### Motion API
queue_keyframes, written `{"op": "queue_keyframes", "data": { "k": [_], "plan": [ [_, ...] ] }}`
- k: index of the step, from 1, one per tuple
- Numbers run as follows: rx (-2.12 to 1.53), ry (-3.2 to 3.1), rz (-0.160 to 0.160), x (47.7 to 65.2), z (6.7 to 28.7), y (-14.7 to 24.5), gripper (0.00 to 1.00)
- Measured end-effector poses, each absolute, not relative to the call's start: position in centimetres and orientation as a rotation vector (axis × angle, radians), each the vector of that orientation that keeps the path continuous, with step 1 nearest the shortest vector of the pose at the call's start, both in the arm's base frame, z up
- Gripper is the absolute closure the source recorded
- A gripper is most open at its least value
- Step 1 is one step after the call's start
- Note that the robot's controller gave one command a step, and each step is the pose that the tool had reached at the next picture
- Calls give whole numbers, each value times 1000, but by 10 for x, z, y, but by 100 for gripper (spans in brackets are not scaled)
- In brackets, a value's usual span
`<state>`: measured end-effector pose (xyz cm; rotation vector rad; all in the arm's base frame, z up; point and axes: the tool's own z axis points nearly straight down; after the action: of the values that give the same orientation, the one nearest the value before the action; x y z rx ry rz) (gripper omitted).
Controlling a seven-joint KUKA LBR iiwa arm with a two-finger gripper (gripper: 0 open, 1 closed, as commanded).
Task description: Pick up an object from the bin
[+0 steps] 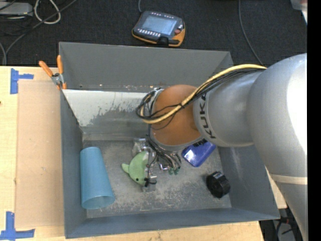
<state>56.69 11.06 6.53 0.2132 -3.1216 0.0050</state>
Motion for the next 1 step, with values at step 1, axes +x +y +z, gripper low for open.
{"op": "queue_keyframes", "data": {
  "k": [1],
  "plan": [
    [275, -3135, -10, 556, 120, 122, 0]
  ]
}}
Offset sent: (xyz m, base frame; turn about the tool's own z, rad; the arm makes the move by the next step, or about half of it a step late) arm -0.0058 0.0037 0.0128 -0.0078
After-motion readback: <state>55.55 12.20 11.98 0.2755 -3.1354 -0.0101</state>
